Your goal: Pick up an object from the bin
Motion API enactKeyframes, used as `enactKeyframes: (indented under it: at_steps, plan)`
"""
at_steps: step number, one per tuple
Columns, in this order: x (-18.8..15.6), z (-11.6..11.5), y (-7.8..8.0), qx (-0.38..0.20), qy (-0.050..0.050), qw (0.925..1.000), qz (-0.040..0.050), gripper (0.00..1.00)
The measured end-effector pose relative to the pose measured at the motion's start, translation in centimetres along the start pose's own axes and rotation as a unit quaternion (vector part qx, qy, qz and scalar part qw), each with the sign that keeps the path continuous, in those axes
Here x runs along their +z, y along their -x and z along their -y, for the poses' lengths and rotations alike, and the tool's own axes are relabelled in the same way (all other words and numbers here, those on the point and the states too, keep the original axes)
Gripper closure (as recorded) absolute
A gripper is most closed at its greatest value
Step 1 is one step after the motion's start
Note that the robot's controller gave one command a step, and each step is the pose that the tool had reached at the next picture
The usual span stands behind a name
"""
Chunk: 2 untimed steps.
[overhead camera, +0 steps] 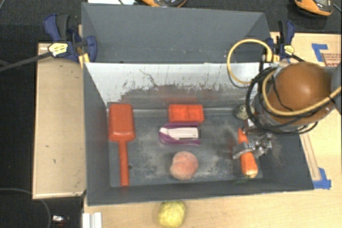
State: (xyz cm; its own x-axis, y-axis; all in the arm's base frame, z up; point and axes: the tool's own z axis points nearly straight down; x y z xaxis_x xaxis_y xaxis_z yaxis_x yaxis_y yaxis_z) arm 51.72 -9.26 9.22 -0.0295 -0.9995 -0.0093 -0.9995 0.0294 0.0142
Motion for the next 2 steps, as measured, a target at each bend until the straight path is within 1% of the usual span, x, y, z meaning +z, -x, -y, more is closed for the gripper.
enactKeyframes:
  at_steps: [1,2]
  plan:
    - [-2.29,0.21,0.0,0.002,-0.004,1.0,-0.0002,1.0]
    - [-2.1,0.11,0.03,0.002,-0.002,1.0,0.0004,1.0]
